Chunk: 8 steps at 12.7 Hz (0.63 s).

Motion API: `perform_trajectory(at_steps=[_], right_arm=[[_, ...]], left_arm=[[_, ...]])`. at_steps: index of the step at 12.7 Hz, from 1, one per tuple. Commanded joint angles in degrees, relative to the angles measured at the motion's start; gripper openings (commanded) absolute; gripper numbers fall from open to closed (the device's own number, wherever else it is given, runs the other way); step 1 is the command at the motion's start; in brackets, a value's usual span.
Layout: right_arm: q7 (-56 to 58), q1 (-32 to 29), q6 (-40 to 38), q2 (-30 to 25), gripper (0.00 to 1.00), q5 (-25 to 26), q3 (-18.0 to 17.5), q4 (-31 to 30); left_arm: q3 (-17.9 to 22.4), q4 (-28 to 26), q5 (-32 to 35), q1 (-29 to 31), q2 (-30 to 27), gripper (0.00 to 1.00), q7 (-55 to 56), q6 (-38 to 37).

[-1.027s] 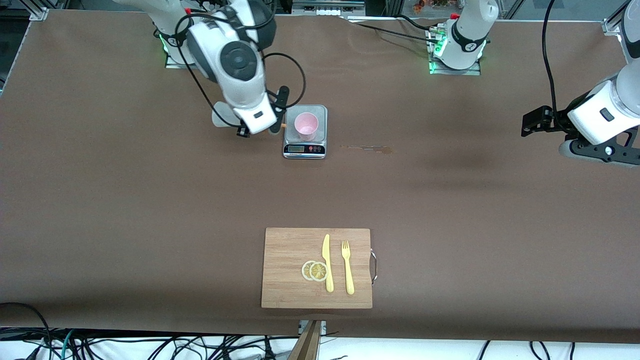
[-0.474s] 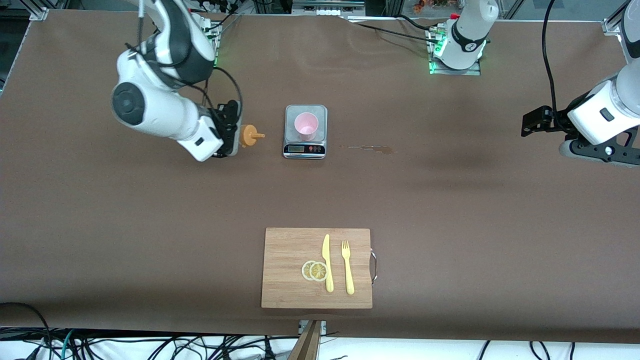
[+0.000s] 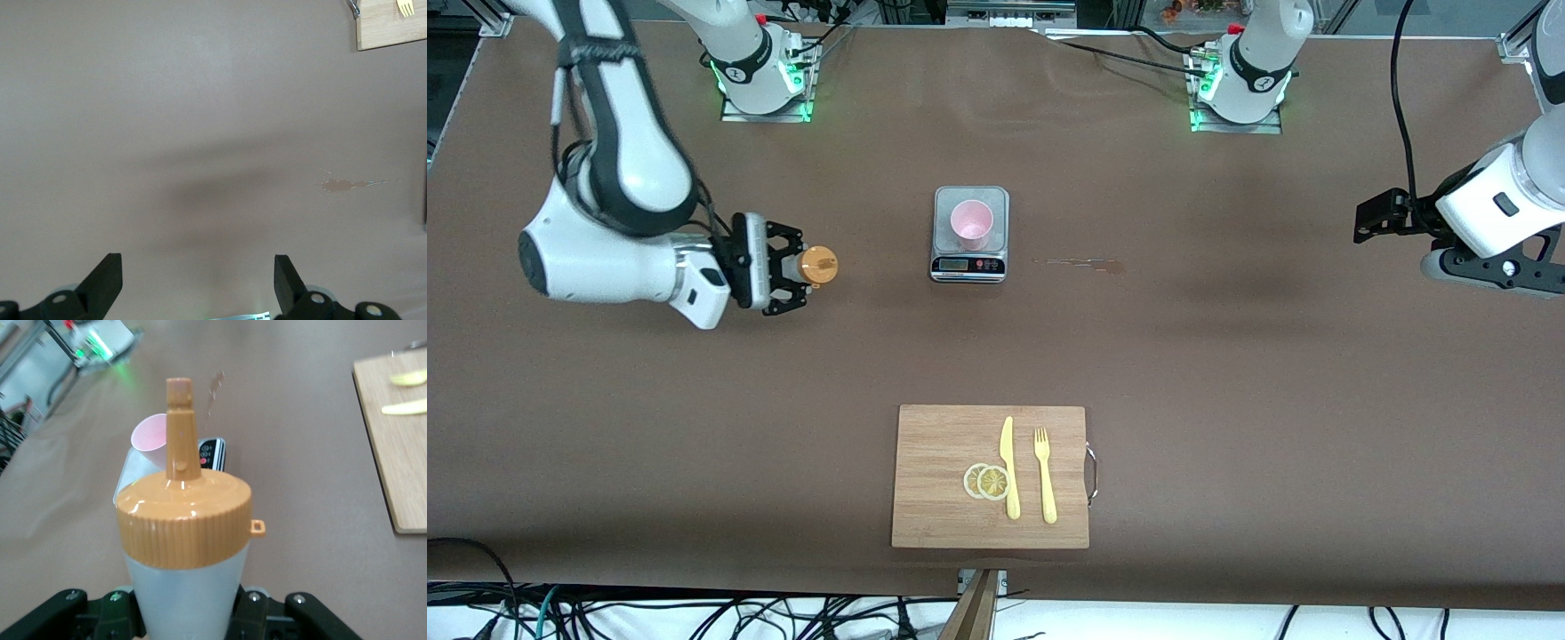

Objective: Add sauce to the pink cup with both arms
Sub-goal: 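Carry the squeeze bottle back and set it upright on the table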

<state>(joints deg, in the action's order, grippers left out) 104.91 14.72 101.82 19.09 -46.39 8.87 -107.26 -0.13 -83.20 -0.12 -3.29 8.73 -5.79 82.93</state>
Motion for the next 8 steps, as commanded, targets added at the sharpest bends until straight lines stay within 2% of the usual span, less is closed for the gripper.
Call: perform_trajectory(at_steps=[1, 3, 5, 8], right_arm=[[15.5, -3.8, -7.0, 5.6, 0.27, -8.1, 2.5, 0.7], [26.7, -5.8, -12.1, 10.5, 0.27, -11.9, 4.8, 0.8], [33.6, -8.5, -17.2, 14.9, 0.27, -13.3, 6.4, 0.9], [42.3, -12.2, -21.8, 20.3, 0.27, -15.0, 6.5, 0.9]], left_arm=[[-0.1, 1.9, 0.6, 0.0, 0.8, 1.0, -0.6, -1.0], [-0.1, 1.9, 0.6, 0.0, 0.8, 1.0, -0.6, -1.0], [-0.1, 1.9, 0.7, 0.0, 0.8, 1.0, -0.6, -1.0], [-0.1, 1.9, 0.7, 0.0, 0.8, 1.0, -0.6, -1.0]])
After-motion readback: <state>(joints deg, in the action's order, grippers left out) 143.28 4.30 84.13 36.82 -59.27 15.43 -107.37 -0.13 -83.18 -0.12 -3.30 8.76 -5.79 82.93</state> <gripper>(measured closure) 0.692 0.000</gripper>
